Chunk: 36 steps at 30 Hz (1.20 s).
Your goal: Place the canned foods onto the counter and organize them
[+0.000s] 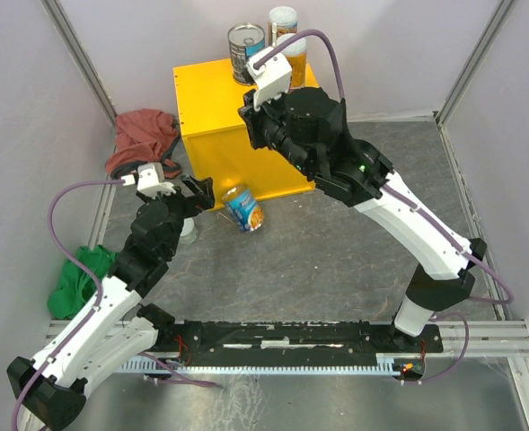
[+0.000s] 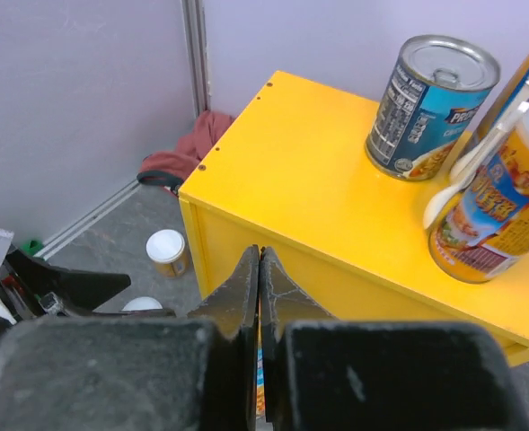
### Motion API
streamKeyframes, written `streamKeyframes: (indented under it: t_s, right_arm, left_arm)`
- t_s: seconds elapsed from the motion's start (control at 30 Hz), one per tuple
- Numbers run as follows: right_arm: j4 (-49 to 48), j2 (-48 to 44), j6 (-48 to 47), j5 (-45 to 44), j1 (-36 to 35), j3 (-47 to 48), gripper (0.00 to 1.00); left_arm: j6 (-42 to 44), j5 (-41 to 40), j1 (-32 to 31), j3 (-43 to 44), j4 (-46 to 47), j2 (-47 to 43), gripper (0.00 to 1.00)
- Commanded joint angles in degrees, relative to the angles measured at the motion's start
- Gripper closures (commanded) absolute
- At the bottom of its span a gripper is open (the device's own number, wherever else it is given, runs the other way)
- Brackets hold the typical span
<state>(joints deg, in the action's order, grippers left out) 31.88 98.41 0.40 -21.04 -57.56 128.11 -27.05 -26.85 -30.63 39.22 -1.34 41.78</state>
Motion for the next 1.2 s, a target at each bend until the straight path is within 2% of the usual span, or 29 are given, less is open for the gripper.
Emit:
streamKeyframes:
  t_s: [0.0, 0.1, 0.2, 0.27, 0.43, 0.5, 0.57, 0.63, 0.87, 1.0, 1.17]
  right_arm:
    - [0.8, -3.3, 1.6, -2.2, 0.6, -3.1, 0.99]
    - [-4.1, -11.9, 5.3, -3.4, 0.7, -18.9, 0.99]
    - [-2.7, -15.6, 8.2, -4.4, 0.7, -25.9, 0.96]
    - [-3.9, -18.3, 10.8, -4.9, 0.7, -32.7, 0.91]
    - [-7.0, -20.6, 12.5, -0.3, 0.7, -45.8, 0.58]
    - [-8.8, -20.5, 12.1, 1.2, 0.8, -48.9, 0.41]
    - [-9.7, -19.2, 11.4, 3.0, 1.0, -49.9, 0.3]
    - [-9.4, -16.8, 11.2, 5.5, 1.5, -49.1, 0.24]
    - [-8.4, -6.3, 10.1, 16.3, 4.3, -42.4, 0.19]
    - [-8.7, -1.0, 9.4, 20.9, 4.9, -38.8, 0.16]
    - [-7.4, 5.1, 9.4, 25.2, 5.0, -33.7, 0.15]
  left_arm:
    - [-2.1, 0.2, 0.0, 0.5, 2.4, 0.8, 0.01]
    - [-2.9, 0.7, 0.0, -1.6, 2.5, -0.7, 0.01]
    - [-4.8, -0.4, 0.0, -5.7, 6.0, -1.0, 0.0]
    - [-4.5, 0.6, 0.0, -5.6, 5.8, 1.1, 0.01]
    - [-6.0, 1.8, 0.0, -3.9, 2.4, 4.9, 0.01]
    - [-7.6, 1.2, 0.1, -3.5, 0.9, 5.2, 0.01]
    - [-9.9, 0.6, 0.1, -3.0, -1.2, 5.7, 0.01]
    - [-13.4, -0.1, 0.3, -2.7, -3.8, 6.0, 0.01]
    - [-26.1, -1.1, 1.6, -2.5, -12.1, 7.5, 0.01]
    - [-35.0, -0.8, 4.4, -2.8, -17.8, 7.4, 0.01]
    - [-42.0, 1.6, 8.3, -4.8, -20.8, 4.9, 0.01]
